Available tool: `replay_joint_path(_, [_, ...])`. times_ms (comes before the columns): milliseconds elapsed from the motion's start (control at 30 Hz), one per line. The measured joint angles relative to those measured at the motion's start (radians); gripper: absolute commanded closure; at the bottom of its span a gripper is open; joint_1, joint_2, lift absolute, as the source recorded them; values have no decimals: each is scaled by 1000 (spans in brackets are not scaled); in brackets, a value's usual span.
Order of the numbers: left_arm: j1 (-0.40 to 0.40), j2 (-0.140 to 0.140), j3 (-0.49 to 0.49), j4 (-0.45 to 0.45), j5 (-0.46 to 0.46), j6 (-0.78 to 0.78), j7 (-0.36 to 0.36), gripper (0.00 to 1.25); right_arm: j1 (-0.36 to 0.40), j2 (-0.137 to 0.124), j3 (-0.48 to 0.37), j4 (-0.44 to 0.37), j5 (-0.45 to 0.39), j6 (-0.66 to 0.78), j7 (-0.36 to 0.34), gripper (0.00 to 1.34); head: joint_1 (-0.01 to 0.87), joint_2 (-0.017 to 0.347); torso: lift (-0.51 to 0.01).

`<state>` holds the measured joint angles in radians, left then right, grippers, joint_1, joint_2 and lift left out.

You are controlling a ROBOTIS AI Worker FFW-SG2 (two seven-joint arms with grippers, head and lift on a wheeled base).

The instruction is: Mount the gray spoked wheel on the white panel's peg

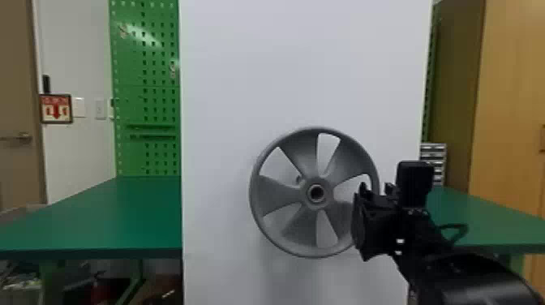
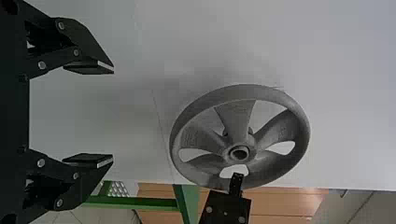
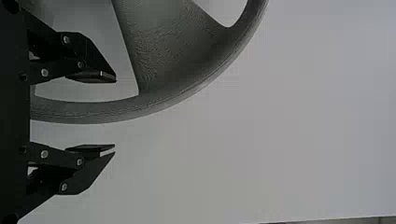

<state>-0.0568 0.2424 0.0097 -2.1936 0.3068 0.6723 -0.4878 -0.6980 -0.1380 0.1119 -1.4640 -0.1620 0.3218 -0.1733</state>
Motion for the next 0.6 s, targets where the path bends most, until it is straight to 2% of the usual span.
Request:
replay_joint_path(67, [0,0,0,0,0,0,0,564,0,0,-1,2,-2,-2,0,248,123,-8,-398])
replay_joint_path(133, [-1,0,-1,0,0,0,0,564,0,0,-1,5,-5,-5,1,15,123,-8,-398])
replay_joint_path(600, [-2,0,-1,0,2,0,0,564,3,-1,0,9,-11,-11,3,-2,123,-8,-398])
